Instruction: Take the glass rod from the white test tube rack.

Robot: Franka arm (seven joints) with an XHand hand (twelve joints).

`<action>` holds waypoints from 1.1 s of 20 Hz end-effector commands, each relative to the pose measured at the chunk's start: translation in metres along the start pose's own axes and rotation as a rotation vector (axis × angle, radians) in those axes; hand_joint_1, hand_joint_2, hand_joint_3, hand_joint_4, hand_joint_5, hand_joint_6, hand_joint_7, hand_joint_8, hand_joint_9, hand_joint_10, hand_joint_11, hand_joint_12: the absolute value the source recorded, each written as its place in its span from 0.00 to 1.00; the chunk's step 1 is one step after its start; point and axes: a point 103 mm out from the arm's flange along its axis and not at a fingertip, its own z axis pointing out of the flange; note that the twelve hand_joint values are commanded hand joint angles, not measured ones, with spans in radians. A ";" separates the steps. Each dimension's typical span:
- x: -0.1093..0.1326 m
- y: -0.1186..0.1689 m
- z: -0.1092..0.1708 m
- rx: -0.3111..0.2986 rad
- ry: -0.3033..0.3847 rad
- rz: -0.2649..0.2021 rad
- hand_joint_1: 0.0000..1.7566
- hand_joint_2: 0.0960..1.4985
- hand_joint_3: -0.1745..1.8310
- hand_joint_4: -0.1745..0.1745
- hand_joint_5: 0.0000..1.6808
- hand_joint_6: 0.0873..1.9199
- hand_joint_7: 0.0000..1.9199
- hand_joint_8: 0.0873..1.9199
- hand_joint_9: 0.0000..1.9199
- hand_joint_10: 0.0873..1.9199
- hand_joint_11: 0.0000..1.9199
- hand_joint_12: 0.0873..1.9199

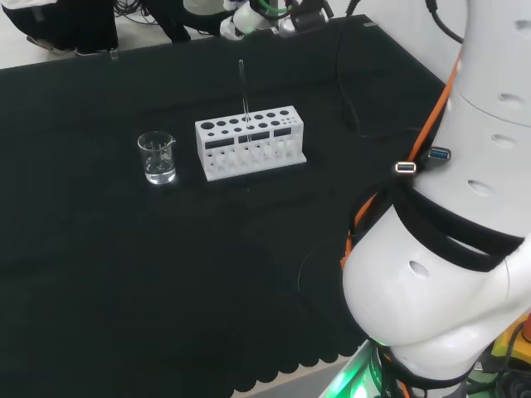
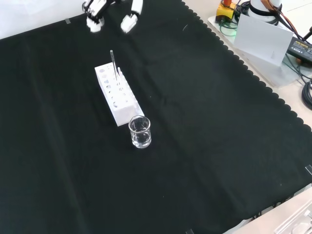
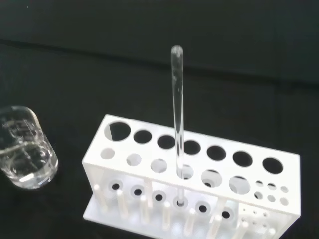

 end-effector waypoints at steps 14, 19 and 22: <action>-0.019 0.050 0.081 0.076 0.044 -0.020 0.38 0.57 0.36 0.06 0.27 0.49 0.33 0.38 0.46 0.35 0.33 0.64; -0.020 0.050 0.088 0.085 0.045 -0.020 0.42 0.56 0.37 0.01 0.33 0.51 0.42 0.38 0.53 0.36 0.44 0.61; -0.021 0.051 0.090 0.085 0.048 -0.019 0.45 0.56 0.37 0.00 0.36 0.51 0.45 0.39 0.56 0.37 0.48 0.60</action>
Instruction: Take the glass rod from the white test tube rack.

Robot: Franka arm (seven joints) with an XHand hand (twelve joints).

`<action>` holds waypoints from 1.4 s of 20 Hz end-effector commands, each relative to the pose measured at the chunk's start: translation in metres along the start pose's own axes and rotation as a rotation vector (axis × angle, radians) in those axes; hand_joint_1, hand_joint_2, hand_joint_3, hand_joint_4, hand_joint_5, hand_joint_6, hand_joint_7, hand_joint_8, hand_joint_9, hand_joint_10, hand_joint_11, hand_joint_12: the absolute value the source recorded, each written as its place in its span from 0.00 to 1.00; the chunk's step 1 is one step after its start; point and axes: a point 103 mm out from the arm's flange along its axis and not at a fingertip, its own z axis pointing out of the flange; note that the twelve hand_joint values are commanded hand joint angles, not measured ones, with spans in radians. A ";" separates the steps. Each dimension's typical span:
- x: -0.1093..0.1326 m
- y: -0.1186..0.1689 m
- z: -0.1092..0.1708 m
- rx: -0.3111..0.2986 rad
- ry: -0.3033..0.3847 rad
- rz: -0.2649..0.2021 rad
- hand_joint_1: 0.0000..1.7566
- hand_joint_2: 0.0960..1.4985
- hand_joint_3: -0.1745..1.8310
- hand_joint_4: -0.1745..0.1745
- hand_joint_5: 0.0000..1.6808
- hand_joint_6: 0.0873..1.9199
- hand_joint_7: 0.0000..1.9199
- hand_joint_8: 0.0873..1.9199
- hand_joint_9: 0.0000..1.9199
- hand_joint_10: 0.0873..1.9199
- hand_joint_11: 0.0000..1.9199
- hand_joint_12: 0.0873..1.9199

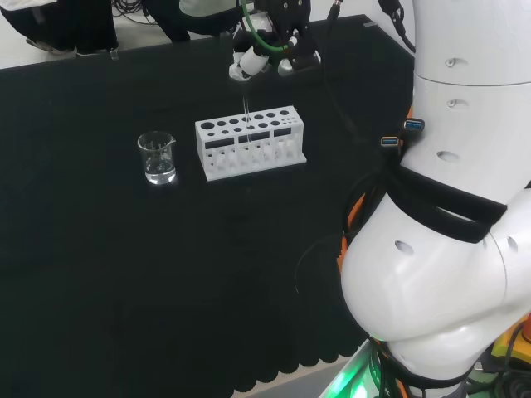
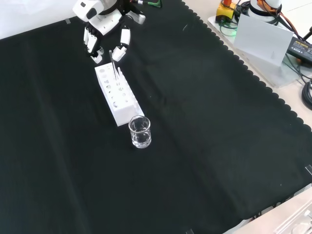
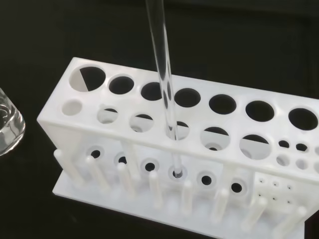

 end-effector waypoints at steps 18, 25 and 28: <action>0.002 -0.001 -0.006 -0.171 0.046 -0.009 0.64 0.72 0.15 0.03 0.52 0.59 0.66 0.46 0.79 0.36 0.82 0.41; 0.010 -0.012 -0.024 -0.286 0.016 -0.002 0.67 0.52 0.38 0.00 0.61 0.53 0.78 0.48 0.89 0.39 0.94 0.26; 0.017 -0.021 -0.039 -0.275 -0.019 0.007 0.67 0.47 0.42 0.00 0.64 0.50 0.81 0.46 0.91 0.38 0.94 0.28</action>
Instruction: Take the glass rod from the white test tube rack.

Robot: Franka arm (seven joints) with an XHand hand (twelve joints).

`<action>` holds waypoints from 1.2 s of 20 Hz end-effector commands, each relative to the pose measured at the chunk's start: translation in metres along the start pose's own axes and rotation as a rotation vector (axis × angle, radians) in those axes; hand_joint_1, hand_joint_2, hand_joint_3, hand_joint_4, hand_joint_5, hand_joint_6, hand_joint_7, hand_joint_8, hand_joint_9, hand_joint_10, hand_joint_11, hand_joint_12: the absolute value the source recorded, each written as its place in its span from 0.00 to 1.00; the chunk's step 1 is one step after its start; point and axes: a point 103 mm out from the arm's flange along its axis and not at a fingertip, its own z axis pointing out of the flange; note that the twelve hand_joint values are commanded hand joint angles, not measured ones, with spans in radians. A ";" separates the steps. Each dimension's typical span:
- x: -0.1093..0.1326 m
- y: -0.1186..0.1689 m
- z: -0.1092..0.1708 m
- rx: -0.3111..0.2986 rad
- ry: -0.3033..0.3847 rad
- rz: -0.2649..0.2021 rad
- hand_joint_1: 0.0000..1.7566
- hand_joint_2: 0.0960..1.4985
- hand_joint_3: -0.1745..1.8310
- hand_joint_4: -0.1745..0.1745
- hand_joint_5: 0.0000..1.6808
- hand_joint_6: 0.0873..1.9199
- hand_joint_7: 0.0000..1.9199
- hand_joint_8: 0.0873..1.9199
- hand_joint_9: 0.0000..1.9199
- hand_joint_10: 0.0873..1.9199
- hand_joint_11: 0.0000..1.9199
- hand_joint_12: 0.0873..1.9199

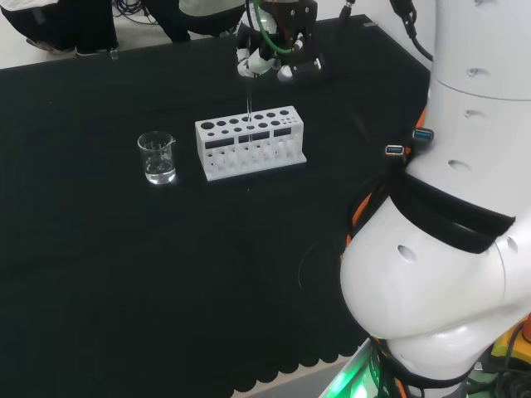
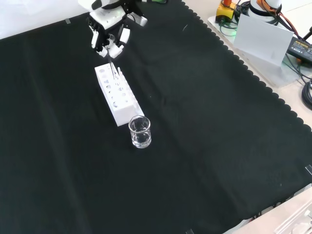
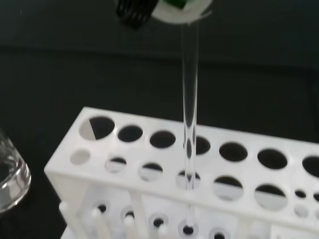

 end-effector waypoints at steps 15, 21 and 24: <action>0.043 -0.043 -0.087 0.018 -0.132 0.026 0.69 0.40 0.45 0.00 0.70 0.42 0.84 0.44 0.94 0.36 0.94 0.31; 0.047 -0.049 -0.101 -0.001 -0.122 0.023 0.69 0.40 0.45 0.00 0.71 0.41 0.85 0.44 0.95 0.37 0.94 0.32; 0.048 -0.051 -0.107 0.005 -0.127 0.023 0.69 0.39 0.46 0.00 0.71 0.40 0.85 0.44 0.95 0.37 0.94 0.33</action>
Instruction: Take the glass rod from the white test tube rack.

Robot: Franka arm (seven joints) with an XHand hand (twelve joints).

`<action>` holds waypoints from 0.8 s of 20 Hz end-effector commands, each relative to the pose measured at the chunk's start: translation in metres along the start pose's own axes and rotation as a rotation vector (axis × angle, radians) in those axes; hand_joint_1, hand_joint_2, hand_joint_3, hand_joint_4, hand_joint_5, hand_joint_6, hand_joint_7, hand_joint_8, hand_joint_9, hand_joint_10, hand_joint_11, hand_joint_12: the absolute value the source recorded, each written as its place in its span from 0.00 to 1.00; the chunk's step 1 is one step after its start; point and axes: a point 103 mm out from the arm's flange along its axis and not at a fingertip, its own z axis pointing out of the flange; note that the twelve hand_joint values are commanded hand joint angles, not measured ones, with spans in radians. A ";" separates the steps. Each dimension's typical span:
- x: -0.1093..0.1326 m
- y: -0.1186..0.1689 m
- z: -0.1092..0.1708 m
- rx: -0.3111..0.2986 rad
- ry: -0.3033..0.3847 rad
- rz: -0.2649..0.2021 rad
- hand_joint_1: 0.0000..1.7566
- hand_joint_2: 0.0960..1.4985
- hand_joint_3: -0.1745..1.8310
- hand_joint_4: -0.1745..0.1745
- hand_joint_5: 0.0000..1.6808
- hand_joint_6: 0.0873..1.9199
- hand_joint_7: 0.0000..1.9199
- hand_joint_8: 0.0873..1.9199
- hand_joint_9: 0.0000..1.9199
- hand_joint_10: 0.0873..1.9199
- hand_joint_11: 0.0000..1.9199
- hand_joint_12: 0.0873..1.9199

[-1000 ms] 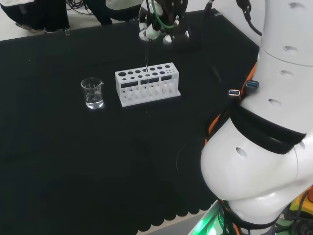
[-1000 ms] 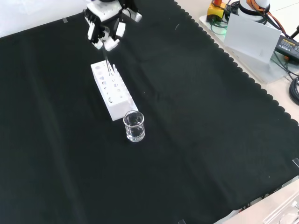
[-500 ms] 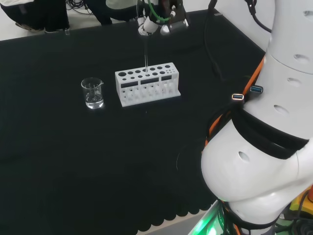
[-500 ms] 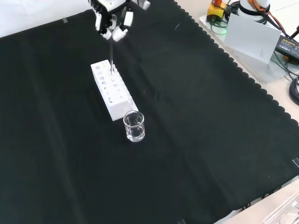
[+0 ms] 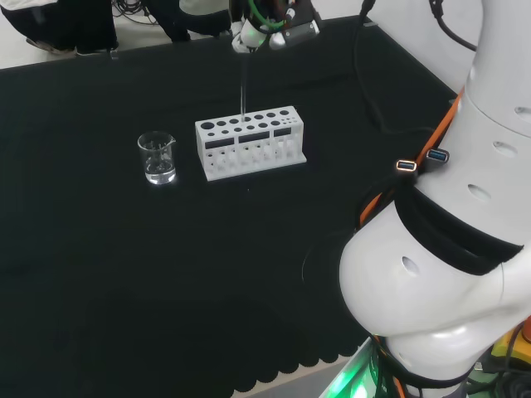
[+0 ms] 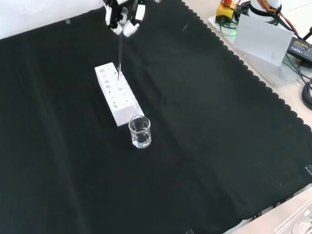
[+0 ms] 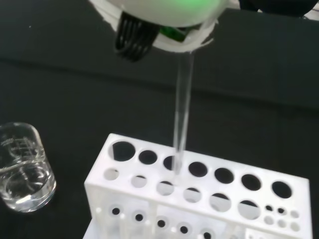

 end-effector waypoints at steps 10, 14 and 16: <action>0.023 -0.030 -0.048 -0.066 -0.030 -0.042 0.69 0.39 0.46 0.00 0.72 0.40 0.85 0.44 0.95 0.37 0.94 0.33; 0.029 -0.034 -0.053 -0.072 -0.035 -0.052 0.69 0.39 0.46 0.00 0.72 0.40 0.85 0.44 0.95 0.37 0.94 0.33; 0.031 -0.034 -0.054 -0.074 -0.037 -0.055 0.69 0.39 0.46 0.00 0.72 0.40 0.85 0.44 0.95 0.37 0.94 0.33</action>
